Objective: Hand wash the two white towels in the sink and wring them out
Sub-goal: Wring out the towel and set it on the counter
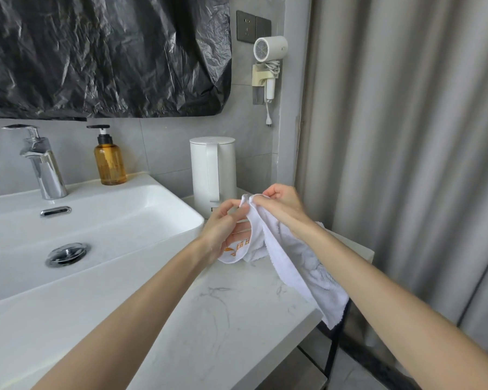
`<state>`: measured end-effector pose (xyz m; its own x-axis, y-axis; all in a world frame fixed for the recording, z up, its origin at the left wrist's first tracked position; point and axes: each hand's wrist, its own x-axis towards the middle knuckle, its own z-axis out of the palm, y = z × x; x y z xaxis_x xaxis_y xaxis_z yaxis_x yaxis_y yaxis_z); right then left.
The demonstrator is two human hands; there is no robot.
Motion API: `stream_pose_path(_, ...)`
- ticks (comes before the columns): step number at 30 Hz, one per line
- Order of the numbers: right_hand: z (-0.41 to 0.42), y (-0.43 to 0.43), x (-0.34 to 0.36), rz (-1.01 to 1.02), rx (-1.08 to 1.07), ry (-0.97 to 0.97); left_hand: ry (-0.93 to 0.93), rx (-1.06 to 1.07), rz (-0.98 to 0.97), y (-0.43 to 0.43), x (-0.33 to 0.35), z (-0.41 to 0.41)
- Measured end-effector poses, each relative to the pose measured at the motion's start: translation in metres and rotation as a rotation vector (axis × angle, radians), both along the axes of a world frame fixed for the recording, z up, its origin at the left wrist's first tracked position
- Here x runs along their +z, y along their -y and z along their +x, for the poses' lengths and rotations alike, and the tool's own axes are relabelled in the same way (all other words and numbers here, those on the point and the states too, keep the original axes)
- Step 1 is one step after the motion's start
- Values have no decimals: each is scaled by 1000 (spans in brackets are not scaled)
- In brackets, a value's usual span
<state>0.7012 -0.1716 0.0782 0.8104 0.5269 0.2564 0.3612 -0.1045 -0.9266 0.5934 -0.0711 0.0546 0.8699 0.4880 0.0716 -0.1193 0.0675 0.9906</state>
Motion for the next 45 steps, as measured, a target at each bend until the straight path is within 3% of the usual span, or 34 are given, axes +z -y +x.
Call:
stream_pose_path(9,13,4,-2,-15,14,65,-18,-16,-14,8,3,0)
stream_pose_path(18,18,19,7,-9,317,129,21,155,255,3,6,6)
stream_pose_path(23,45,33,0,-287,373,202,69,214,342,-14,42,15)
stream_pose_path(26,57,43,-5,-382,247,279,122,191,281,-21,78,17)
stream_pose_path(31,72,62,-11,-466,239,181,213,173,147,-32,130,21)
stream_pose_path(35,74,63,2,-852,87,407,226,196,126,-35,143,22)
stream_pose_path(37,75,64,17,-901,-11,555,228,239,130,-40,146,21)
stream_pose_path(40,81,70,44,-740,-190,677,256,323,83,-58,151,15)
stream_pose_path(45,99,79,90,57,-359,608,346,389,29,-78,163,10)
